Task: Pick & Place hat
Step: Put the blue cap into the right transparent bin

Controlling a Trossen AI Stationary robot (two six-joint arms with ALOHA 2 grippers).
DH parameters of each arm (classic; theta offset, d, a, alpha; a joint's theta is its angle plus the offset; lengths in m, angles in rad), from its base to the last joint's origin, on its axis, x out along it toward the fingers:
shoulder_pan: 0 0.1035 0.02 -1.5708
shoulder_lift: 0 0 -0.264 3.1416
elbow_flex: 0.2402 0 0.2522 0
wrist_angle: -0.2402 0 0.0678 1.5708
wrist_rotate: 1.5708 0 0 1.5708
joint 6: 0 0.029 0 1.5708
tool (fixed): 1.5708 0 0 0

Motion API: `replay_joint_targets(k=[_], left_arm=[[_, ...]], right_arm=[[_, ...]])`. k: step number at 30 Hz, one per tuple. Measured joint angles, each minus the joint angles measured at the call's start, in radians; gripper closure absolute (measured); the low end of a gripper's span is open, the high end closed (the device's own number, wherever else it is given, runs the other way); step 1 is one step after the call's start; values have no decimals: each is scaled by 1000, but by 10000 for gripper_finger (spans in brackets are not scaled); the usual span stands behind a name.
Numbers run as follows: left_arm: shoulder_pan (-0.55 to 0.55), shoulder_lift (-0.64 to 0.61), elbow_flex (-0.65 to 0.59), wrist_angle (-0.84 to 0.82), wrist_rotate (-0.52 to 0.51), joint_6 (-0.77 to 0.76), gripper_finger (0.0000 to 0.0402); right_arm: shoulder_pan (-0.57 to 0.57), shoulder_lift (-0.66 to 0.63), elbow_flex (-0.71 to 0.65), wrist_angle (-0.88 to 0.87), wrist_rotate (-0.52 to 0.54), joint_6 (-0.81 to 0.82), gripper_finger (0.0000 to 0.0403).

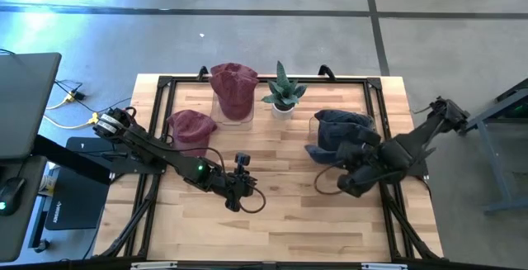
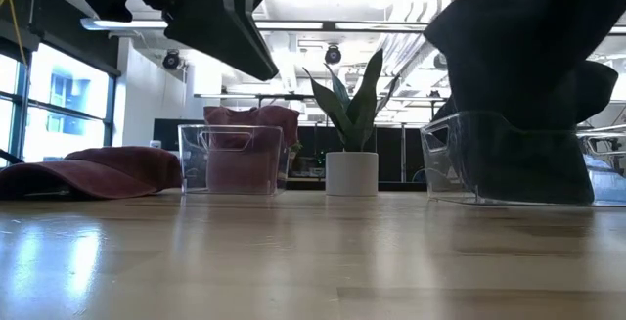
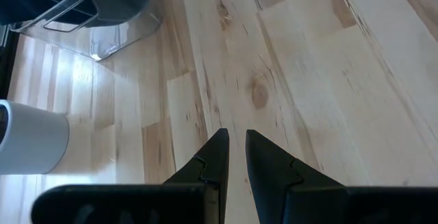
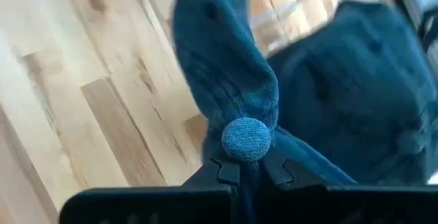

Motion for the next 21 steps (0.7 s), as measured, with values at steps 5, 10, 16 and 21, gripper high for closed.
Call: replay_joint_targets(k=[5,10,16,21], left_arm=[[0,0,0,-11,0,-16,356],[0,0,0,-16,0,-22,356],[0,0,0,22,-55,-22,356],[25,0,0,121,-76,1,356]], right_arm=[[-45,-9,-79,0,-90,127,402],[-80,-9,-151,0,-50,226,402],[-143,-32,-121,0,90,195,403],[-195,-84,-121,0,94,183,402]])
